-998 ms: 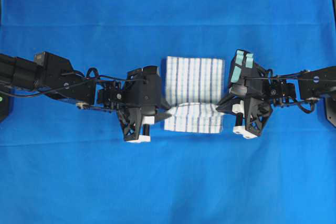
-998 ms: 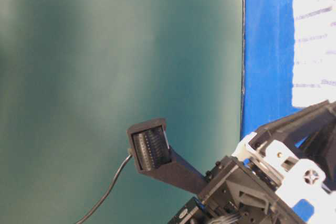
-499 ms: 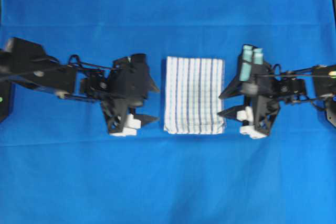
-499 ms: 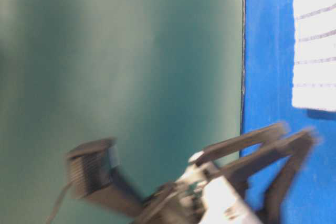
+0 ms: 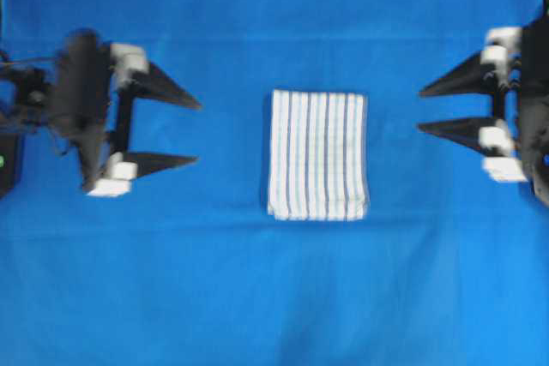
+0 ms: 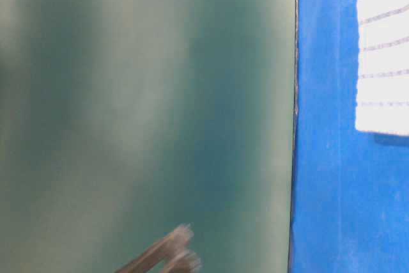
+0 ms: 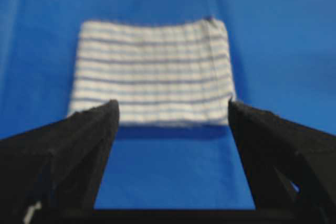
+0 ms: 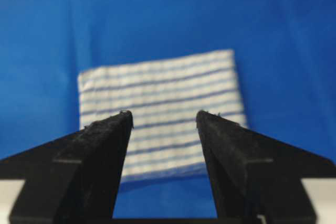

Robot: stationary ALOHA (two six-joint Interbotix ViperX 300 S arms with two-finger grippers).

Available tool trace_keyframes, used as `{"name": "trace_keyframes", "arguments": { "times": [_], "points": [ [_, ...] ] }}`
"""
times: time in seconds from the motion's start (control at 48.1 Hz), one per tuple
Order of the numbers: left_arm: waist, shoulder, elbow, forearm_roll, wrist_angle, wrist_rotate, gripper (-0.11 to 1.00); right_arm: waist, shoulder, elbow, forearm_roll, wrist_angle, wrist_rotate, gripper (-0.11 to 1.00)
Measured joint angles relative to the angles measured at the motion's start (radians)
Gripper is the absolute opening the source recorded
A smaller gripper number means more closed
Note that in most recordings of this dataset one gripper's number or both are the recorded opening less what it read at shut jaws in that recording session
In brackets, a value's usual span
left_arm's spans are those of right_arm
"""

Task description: Fold the blue towel.

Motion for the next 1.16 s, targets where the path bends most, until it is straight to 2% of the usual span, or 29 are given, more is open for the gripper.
{"name": "trace_keyframes", "arguments": {
  "times": [0.208, 0.291, 0.499, 0.831, 1.164],
  "points": [
    [0.028, -0.229, 0.109, 0.000, -0.021, 0.000, 0.78, -0.041, -0.176, 0.034, -0.067, 0.091, -0.003, 0.58],
    [0.041, -0.313, 0.160, 0.000, -0.021, 0.000, 0.78, -0.064, -0.238, 0.060, -0.075, 0.103, -0.002, 0.58],
    [0.057, -0.497, 0.279, 0.000, -0.021, -0.014, 0.78, -0.066, -0.365, 0.160, -0.080, 0.089, 0.002, 0.57],
    [0.057, -0.647, 0.417, -0.002, -0.015, -0.043, 0.78, -0.066, -0.360, 0.261, -0.078, -0.018, 0.012, 0.57],
    [0.055, -0.672, 0.439, -0.002, -0.015, -0.048, 0.78, -0.066, -0.347, 0.264, -0.078, -0.032, 0.012, 0.57]
  ]
}}
